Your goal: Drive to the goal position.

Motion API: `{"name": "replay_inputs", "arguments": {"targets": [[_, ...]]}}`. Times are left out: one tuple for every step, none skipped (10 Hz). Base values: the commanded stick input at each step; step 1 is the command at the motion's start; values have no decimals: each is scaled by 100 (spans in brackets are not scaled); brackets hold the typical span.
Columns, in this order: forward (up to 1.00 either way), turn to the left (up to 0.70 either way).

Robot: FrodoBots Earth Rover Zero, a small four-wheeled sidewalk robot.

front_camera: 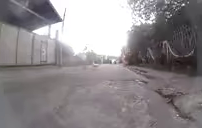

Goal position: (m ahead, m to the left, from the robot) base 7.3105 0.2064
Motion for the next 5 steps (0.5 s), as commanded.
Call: {"name": "replay_inputs", "arguments": {"targets": [[100,-40],[100,-40],[100,-40],[100,-30],[100,-6]]}}
